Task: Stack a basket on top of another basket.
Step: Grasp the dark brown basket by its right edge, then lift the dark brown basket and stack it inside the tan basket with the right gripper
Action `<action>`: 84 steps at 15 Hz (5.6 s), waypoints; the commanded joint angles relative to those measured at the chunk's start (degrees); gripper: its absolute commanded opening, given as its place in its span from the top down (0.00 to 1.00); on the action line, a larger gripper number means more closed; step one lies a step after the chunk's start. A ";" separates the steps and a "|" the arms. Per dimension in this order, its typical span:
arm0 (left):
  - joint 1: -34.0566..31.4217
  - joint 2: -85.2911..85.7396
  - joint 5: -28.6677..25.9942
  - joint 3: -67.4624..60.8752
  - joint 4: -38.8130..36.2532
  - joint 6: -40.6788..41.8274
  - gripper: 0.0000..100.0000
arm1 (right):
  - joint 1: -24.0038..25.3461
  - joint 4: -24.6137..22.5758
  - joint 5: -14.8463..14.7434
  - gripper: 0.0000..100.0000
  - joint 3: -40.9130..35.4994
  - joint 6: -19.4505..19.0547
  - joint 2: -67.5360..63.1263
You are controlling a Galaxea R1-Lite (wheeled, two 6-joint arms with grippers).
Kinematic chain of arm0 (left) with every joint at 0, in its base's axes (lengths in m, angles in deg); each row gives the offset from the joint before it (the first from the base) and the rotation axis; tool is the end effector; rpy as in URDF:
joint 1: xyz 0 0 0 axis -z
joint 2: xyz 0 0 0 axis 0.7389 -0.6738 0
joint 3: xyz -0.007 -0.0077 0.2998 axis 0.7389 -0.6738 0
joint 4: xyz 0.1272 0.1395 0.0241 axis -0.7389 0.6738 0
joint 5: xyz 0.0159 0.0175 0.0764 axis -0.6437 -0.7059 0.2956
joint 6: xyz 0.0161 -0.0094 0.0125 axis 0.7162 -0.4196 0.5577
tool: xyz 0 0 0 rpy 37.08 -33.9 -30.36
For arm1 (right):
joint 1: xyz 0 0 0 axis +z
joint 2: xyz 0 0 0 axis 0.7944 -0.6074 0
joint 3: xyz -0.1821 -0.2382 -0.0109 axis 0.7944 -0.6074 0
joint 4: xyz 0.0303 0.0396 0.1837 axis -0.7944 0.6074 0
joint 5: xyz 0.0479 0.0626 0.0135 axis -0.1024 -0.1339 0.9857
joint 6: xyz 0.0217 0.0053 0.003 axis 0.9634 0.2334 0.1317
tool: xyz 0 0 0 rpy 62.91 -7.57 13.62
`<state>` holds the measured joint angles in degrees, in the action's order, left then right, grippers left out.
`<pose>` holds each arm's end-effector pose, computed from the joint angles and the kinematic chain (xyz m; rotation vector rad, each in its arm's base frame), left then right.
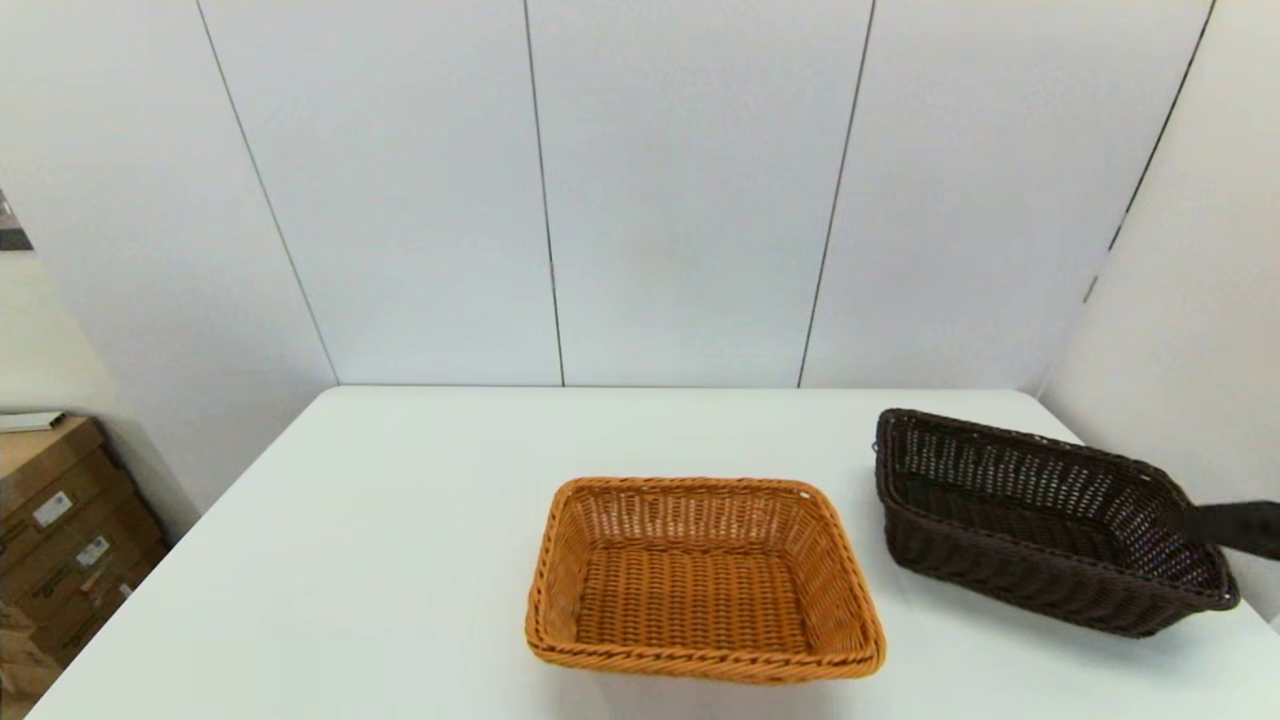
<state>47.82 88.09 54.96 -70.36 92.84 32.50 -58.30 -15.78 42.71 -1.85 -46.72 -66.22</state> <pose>-0.0252 0.0004 0.0759 0.0080 0.0402 0.0086 0.1331 -0.0117 0.2230 0.2319 0.7371 -0.0914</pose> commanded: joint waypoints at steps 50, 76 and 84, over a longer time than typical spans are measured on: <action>-0.01 0.01 0.02 0.02 0.02 0.00 0.00 | -21.98 1.02 6.06 1.00 30.79 -4.83 -49.60; -0.01 0.01 0.02 0.02 0.02 0.00 0.00 | 15.29 24.57 20.48 1.00 44.77 14.77 -42.92; -0.01 0.01 0.02 0.02 0.02 0.00 0.00 | 21.00 1.72 11.42 1.00 29.47 18.46 -41.95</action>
<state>47.82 88.09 54.96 -70.35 92.82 32.50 -37.69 -12.56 54.12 29.52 -28.60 -108.69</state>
